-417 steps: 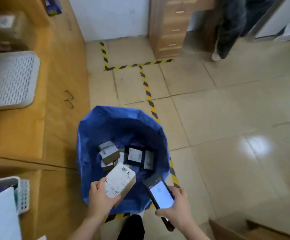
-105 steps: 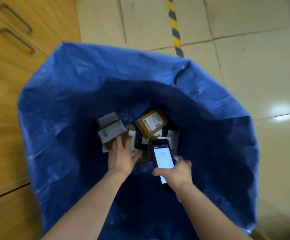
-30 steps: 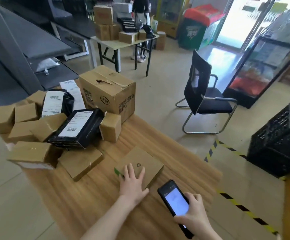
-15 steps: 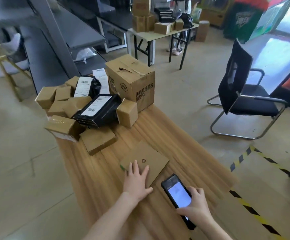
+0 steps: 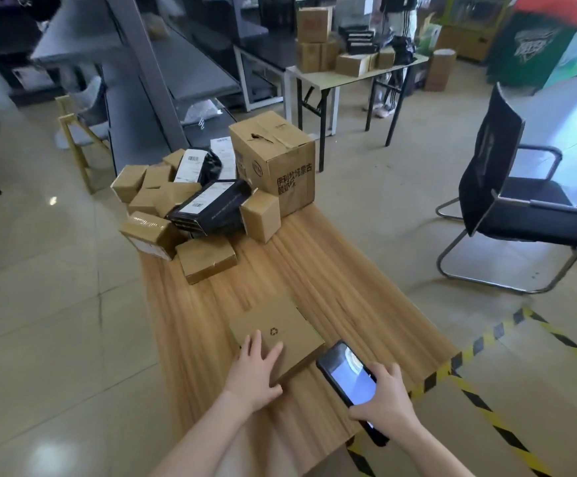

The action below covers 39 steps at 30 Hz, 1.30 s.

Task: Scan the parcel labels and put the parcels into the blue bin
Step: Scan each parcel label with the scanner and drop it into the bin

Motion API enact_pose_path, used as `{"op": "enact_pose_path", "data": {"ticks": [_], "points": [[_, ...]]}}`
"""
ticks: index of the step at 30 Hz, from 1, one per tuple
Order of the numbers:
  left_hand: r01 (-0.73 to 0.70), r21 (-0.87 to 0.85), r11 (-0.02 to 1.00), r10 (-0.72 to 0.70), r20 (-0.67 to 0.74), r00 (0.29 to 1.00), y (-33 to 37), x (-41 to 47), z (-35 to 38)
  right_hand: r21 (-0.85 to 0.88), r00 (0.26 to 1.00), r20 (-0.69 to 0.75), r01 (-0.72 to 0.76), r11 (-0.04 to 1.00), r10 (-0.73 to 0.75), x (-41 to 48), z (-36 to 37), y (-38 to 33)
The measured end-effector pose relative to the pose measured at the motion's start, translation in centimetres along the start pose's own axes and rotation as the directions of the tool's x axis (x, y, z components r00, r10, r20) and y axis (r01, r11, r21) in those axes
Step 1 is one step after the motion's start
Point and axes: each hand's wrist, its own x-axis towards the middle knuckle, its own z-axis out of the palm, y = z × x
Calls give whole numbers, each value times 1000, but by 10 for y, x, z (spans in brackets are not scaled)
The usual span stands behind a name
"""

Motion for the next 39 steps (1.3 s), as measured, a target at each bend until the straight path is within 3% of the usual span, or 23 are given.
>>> {"op": "enact_pose_path", "data": {"ticks": [5,14,19,25,31,39], "points": [[80,-7,997,-80,-56,995,11,-6,8,-100,1000,15,-11,995,12,-7,2,0],[-57,-96,994,53,-41,998,-38,-3,-36,-126,1000,-13,5,992,-7,1,2,-25],[-131,-297,946,74,-196,978,-71,5,-66,-107,1000,-10,28,994,-30,8,14,-46],[-166,-318,934,22,-410,912,-94,15,-81,-118,999,8,52,992,-51,14,26,-64],[-76,-351,933,-82,-413,907,-108,27,-85,-128,998,0,56,990,-56,22,29,-75],[27,-597,802,-280,-336,899,-133,38,-86,-152,999,-5,49,987,-51,34,31,-86]]}}
